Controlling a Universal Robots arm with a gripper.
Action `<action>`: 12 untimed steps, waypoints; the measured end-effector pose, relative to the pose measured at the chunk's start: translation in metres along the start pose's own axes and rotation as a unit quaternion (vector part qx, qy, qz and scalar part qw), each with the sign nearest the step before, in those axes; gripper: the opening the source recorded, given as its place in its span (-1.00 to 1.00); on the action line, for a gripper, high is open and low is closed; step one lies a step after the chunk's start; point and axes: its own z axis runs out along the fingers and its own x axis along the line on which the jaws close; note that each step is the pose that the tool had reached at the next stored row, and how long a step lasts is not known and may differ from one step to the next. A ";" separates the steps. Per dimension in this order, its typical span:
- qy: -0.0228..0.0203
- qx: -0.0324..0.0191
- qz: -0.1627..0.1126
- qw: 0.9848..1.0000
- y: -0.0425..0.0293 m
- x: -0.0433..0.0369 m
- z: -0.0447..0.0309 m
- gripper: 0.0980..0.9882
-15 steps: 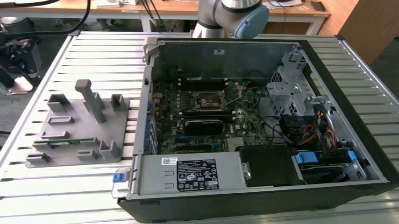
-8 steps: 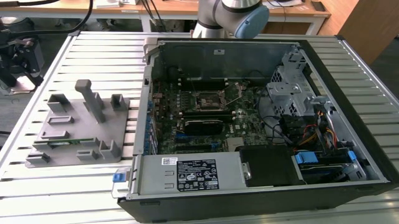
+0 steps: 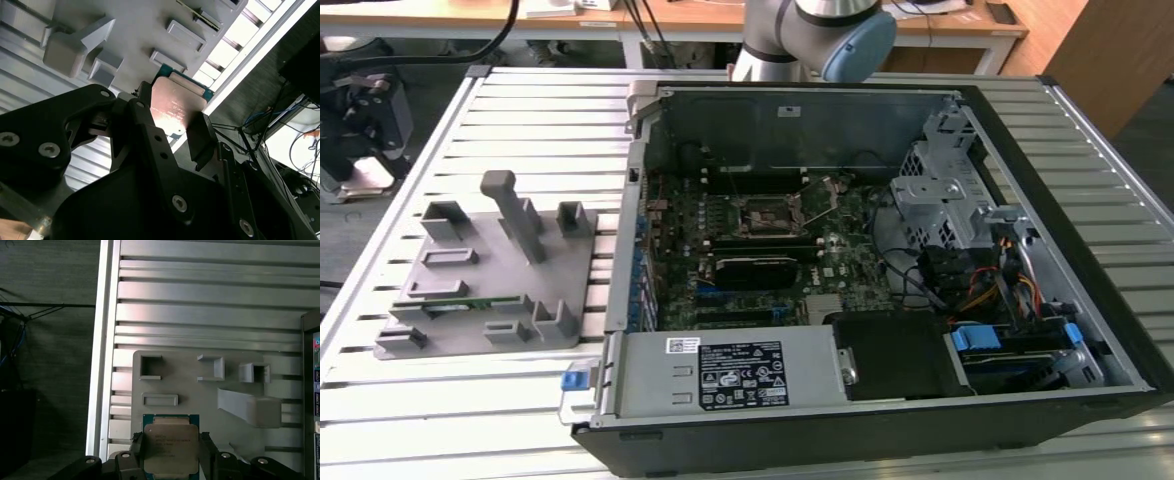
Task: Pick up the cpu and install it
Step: 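Pick up the cpu and move it towards the insertion slot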
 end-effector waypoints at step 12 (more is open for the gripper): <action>0.000 0.000 0.000 1.000 0.0008 -0.0116 -0.0132 -0.04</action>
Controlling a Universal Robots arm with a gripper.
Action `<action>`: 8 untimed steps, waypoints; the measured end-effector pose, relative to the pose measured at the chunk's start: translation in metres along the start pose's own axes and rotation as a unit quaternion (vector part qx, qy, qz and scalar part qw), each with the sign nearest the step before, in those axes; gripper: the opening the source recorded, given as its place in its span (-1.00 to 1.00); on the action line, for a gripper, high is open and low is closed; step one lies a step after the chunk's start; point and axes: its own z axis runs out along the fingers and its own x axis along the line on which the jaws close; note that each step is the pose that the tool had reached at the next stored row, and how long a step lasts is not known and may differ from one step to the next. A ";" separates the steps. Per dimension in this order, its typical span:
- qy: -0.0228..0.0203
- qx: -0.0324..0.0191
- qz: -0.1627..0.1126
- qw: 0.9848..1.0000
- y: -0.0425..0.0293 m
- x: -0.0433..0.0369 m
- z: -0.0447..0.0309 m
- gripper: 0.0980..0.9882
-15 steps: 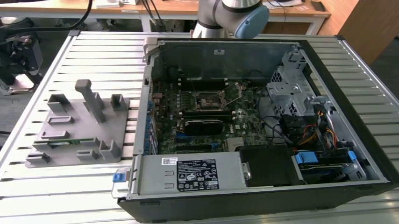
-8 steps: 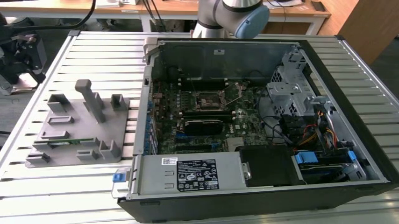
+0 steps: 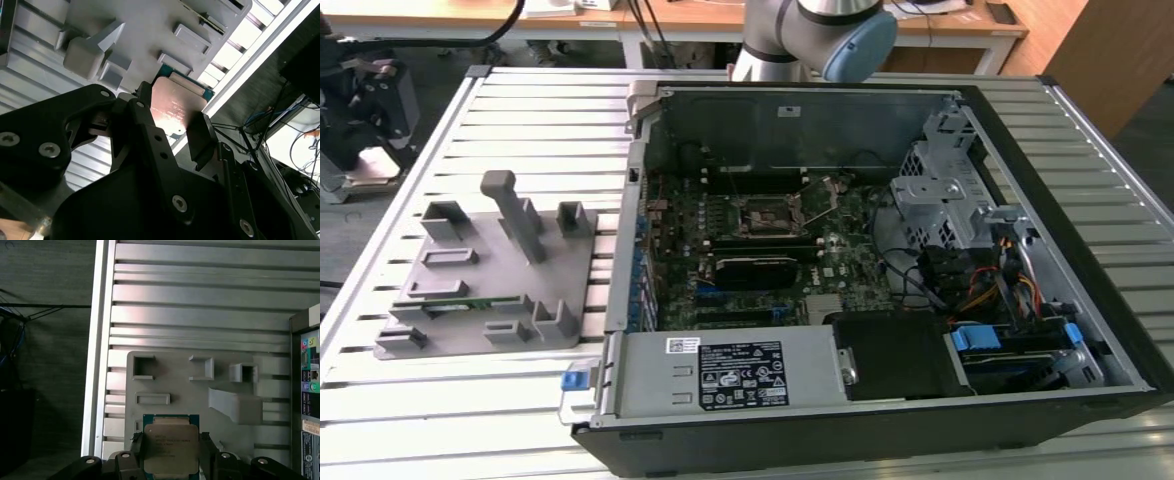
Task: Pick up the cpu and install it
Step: 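Pick up the cpu and move it towards the insertion slot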
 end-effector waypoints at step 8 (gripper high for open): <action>0.000 0.000 0.000 1.000 0.0012 -0.0029 -0.0150 -0.04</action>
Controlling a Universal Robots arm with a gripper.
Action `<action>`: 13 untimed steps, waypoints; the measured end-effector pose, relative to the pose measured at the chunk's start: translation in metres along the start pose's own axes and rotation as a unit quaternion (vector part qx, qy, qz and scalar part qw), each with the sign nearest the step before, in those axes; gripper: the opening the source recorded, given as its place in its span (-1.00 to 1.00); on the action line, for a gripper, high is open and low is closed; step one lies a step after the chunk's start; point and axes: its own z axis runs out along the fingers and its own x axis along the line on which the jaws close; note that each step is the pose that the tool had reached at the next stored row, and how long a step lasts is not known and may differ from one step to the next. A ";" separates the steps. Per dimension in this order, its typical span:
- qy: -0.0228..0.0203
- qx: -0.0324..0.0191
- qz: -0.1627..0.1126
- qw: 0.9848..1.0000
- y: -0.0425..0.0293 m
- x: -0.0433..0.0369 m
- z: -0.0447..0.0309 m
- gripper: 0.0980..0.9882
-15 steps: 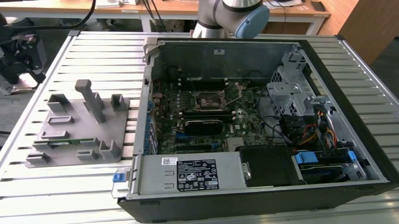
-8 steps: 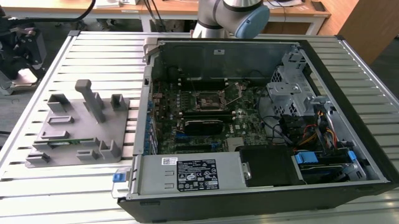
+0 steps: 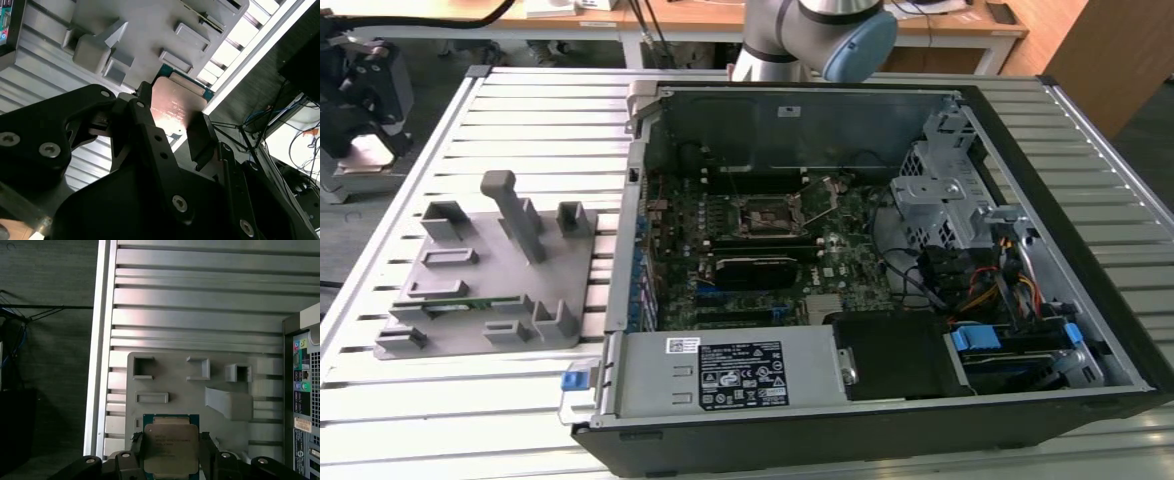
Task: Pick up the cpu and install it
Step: 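Pick up the cpu and move it towards the insertion slot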
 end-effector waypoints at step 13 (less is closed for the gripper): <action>0.000 0.000 0.000 1.000 -0.0006 -0.0209 -0.0004 -0.04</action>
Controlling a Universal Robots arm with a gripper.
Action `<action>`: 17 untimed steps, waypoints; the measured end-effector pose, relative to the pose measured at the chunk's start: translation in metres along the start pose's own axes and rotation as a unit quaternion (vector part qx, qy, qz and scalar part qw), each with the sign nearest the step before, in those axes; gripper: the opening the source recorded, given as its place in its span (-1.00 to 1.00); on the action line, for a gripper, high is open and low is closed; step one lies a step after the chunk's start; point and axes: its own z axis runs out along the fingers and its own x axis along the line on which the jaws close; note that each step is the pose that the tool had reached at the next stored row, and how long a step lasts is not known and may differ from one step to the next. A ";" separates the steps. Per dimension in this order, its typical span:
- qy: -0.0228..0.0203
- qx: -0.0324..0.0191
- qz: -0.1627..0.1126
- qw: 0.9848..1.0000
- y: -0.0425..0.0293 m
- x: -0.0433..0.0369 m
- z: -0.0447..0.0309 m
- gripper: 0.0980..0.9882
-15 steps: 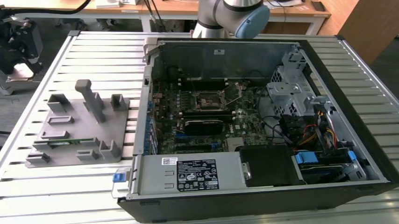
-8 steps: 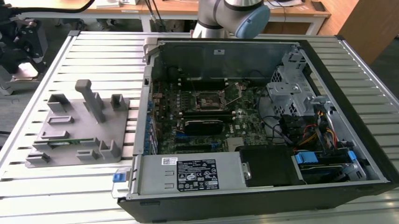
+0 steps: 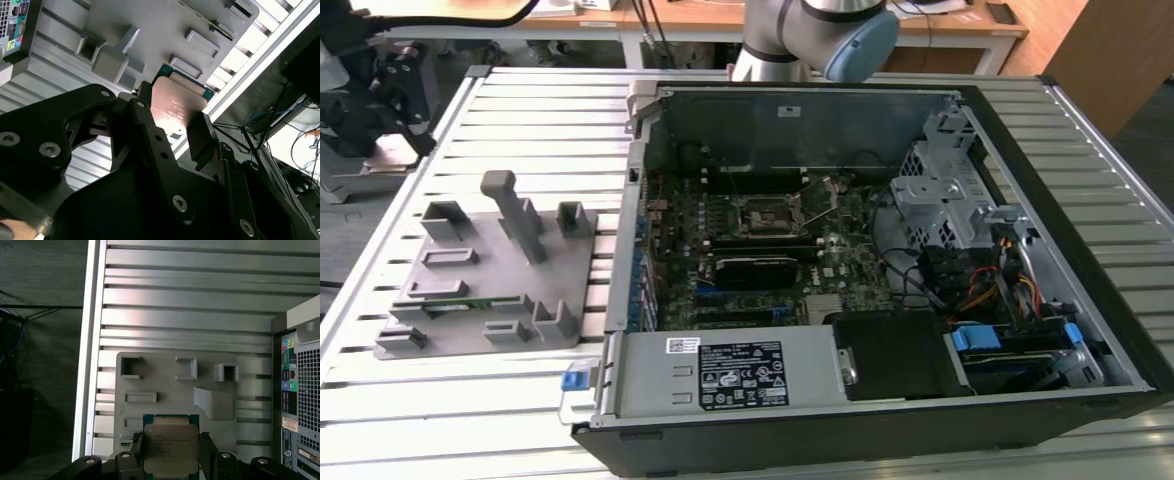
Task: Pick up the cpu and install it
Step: 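Pick up the cpu and move it towards the insertion slot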
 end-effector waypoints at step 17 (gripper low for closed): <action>0.000 -0.002 0.000 1.000 -0.0010 -0.0328 -0.0004 -0.04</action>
